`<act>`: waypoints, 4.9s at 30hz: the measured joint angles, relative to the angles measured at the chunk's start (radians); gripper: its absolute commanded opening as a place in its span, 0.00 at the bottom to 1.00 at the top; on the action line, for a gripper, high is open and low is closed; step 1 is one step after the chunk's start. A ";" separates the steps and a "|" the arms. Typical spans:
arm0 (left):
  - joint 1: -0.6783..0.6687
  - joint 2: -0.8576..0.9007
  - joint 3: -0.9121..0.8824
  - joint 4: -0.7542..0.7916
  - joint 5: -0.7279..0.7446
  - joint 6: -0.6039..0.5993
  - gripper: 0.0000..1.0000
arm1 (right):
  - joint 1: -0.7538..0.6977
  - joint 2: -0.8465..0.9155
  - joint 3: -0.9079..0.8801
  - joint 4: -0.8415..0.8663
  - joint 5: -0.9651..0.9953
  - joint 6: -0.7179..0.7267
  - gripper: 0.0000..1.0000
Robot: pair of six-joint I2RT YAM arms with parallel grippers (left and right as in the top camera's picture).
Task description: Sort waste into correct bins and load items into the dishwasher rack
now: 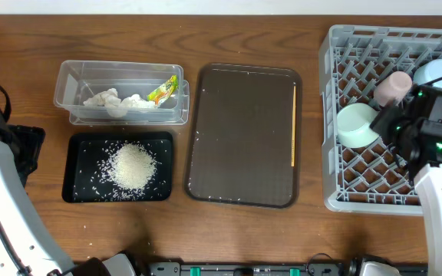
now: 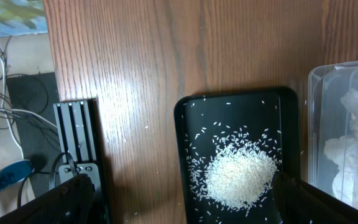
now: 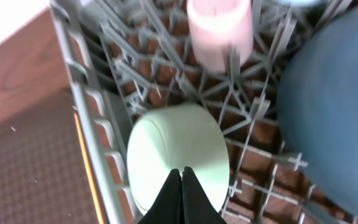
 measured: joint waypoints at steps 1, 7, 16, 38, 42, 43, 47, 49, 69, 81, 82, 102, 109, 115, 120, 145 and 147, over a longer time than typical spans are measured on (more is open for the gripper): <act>0.000 0.000 0.000 0.000 0.000 0.000 0.94 | 0.000 -0.005 0.004 0.004 -0.008 -0.007 0.01; 0.000 0.000 0.000 0.000 0.000 0.000 0.94 | 0.006 0.035 0.008 0.006 -0.116 -0.064 0.01; 0.000 0.000 0.000 0.000 0.000 0.000 0.94 | 0.030 0.190 0.008 0.004 -0.107 -0.064 0.01; 0.000 0.000 0.000 0.000 0.000 0.000 0.94 | 0.030 0.060 0.064 -0.111 0.057 -0.065 0.01; 0.000 0.000 0.000 0.000 0.000 0.000 0.94 | 0.030 0.063 0.064 -0.099 -0.010 -0.086 0.01; 0.000 0.000 0.000 0.000 0.000 0.000 0.94 | 0.030 0.068 0.064 -0.101 -0.021 -0.090 0.01; 0.000 0.000 0.000 0.000 0.000 0.000 0.94 | 0.030 0.116 0.064 -0.107 -0.056 -0.108 0.01; 0.000 0.000 0.000 0.000 0.000 0.000 0.94 | 0.030 0.152 0.064 -0.108 -0.069 -0.115 0.01; 0.000 0.000 0.000 0.000 0.000 0.000 0.94 | 0.030 0.201 0.064 -0.131 0.072 -0.111 0.01; 0.000 0.000 0.000 0.000 0.000 0.000 0.94 | 0.030 0.193 0.096 -0.207 0.169 -0.090 0.01; 0.000 0.000 0.000 0.000 0.000 0.000 0.94 | 0.030 0.181 0.110 -0.227 0.155 -0.090 0.01; 0.000 0.000 0.000 0.000 0.001 0.000 0.94 | 0.513 0.146 0.393 -0.362 -0.110 -0.188 0.86; 0.000 0.000 0.000 0.000 0.000 0.000 0.94 | 0.582 0.512 0.740 -0.649 -0.027 -0.179 0.99; 0.000 0.000 0.000 0.000 0.000 0.000 0.94 | 0.617 0.620 0.774 -0.636 -0.012 -0.176 0.96; 0.000 0.000 0.000 0.000 0.000 0.000 0.94 | 0.623 0.681 0.783 -0.636 -0.010 -0.141 0.77; 0.000 0.000 0.000 0.000 0.000 0.000 0.94 | 0.587 0.968 0.784 -0.578 0.140 0.064 0.81; 0.000 0.000 0.000 0.000 0.000 0.000 0.94 | 0.569 0.968 0.784 -0.558 0.117 0.045 0.80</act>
